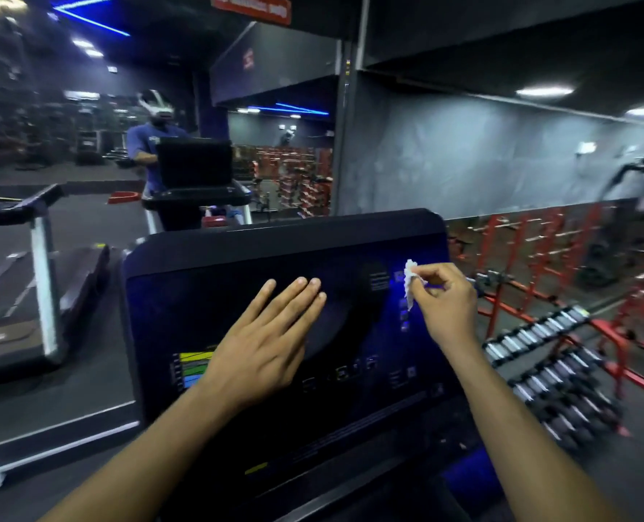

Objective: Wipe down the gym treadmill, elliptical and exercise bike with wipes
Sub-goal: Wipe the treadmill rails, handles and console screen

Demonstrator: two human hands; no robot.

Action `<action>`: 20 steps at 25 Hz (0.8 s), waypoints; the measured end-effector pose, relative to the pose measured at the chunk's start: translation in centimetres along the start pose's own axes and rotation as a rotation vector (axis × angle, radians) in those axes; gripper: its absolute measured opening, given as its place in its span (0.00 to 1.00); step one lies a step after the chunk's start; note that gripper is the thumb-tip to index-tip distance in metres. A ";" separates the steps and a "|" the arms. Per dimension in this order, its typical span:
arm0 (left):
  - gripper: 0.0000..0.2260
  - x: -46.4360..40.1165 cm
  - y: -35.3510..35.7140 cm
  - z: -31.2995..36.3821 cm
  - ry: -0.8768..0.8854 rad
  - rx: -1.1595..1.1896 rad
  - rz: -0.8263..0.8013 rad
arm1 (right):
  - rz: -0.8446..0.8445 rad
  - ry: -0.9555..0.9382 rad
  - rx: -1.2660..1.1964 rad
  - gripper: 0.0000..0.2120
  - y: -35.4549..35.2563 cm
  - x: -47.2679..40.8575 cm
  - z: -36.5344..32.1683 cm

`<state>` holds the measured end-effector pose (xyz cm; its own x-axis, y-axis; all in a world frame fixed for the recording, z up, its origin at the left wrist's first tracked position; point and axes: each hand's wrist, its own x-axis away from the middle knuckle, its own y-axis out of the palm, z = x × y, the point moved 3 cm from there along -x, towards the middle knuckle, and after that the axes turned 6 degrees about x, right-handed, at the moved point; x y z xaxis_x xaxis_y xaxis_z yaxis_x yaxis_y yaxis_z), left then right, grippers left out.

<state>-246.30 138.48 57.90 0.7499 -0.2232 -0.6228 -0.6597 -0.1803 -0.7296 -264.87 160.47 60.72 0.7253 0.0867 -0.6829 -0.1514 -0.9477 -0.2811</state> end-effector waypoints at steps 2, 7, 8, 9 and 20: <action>0.30 -2.9 1.1 0.0 0.059 -0.030 -0.063 | 0.083 0.069 0.118 0.08 -2.0 -2.2 2.9; 0.28 -4.6 3.2 0.0 0.056 -0.100 -0.121 | 0.146 0.122 0.240 0.08 -3.0 -5.7 6.9; 0.28 -4.5 3.4 0.0 0.054 -0.106 -0.115 | 0.156 0.092 0.258 0.07 -2.6 -6.3 6.9; 0.28 -4.4 3.4 0.0 0.052 -0.107 -0.108 | 0.167 0.060 0.276 0.06 -2.0 -7.1 7.0; 0.28 -4.6 3.6 0.2 0.062 -0.090 -0.062 | 0.202 -0.356 0.251 0.03 7.3 -1.9 0.2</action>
<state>-252.06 139.06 58.07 0.7868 -0.2673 -0.5564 -0.6159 -0.2805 -0.7362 -267.53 153.49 59.83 0.3962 0.0495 -0.9168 -0.4554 -0.8565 -0.2431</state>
